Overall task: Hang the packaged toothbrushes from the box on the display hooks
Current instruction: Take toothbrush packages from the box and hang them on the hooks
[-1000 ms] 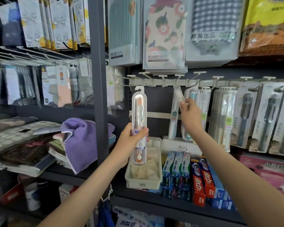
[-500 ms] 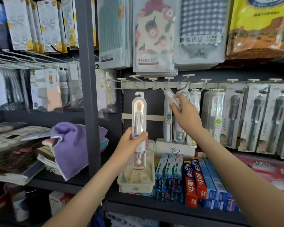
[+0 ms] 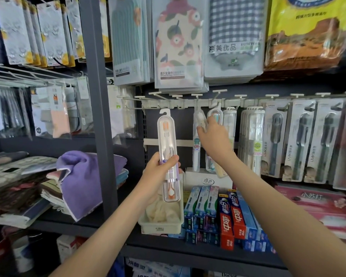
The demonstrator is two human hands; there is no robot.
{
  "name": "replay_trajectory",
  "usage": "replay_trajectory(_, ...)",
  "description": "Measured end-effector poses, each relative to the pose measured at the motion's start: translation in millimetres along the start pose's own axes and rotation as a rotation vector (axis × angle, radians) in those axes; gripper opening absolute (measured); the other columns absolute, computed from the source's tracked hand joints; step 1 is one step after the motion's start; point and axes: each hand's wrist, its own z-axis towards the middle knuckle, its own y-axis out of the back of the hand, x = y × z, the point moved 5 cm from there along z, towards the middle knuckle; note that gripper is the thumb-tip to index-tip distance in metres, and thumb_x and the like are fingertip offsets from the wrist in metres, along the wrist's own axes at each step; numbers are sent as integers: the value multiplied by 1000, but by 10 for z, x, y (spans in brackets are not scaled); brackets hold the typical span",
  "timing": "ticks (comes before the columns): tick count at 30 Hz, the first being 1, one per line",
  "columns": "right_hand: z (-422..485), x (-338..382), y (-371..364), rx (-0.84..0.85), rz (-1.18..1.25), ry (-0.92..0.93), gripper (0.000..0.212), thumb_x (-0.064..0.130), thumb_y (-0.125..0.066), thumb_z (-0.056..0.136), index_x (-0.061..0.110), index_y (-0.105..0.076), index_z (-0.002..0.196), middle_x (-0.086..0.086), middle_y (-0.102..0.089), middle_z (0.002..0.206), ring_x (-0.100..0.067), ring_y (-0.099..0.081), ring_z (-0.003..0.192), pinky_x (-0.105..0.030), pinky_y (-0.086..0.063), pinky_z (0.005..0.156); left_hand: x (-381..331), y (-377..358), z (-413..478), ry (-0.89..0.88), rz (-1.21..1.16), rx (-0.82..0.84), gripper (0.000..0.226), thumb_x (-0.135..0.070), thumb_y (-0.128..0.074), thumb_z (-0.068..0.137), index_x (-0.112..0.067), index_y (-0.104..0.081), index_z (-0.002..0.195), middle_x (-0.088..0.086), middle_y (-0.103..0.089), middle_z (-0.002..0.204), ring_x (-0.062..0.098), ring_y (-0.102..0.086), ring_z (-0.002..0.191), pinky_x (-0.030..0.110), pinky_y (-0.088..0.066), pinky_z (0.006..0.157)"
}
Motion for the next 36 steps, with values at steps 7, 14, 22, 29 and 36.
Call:
replay_trajectory(7, 116, 107, -222, 219, 42, -140, 44, 33, -52, 97, -1, -41, 123, -22, -56, 118, -38, -61, 101, -43, -52, 82, -148, -1, -34, -16, 21, -10, 24, -20, -63, 92, -15, -57, 115, 8, -69, 94, 20, -70, 85, 39, -56, 81)
replay_trajectory(14, -30, 174, -130, 162, 220, -108, 57, 41, -49, 97, -1, -35, 134, -20, -53, 128, -33, -55, 111, -32, -41, 77, -205, -40, -103, 7, -6, 60, 21, -20, -61, 93, -15, -58, 113, 4, -70, 88, 15, -70, 81, 30, -56, 69)
replay_trajectory(22, -302, 291, 179, 337, 494, -27, 41, 46, -58, 91, 16, -50, 117, 3, -58, 108, -13, -56, 96, -24, -43, 72, -149, -550, -20, 125, -74, 249, 16, -19, -57, 95, -10, -60, 108, 7, -68, 83, 17, -68, 71, 33, -56, 69)
replay_trajectory(29, -169, -269, 449, 193, 552, -195, 60, 34, -62, 91, 17, -33, 141, -7, -51, 133, -21, -54, 110, -26, -44, 79, -306, -792, 325, -226, 713, 74, 51, -51, -50, 94, -15, -46, 129, 2, -52, 129, 13, -51, 115, 25, -41, 90)
replay_trajectory(36, -5, -382, 561, 197, 576, -118, 77, 36, -60, 92, 36, -12, 152, -4, -38, 149, -24, -42, 132, -38, -34, 110, -481, -814, 711, -701, 1337, -114, 80, -28, -57, 96, -7, -6, 154, 15, 2, 161, 29, -1, 148, 44, -7, 121)
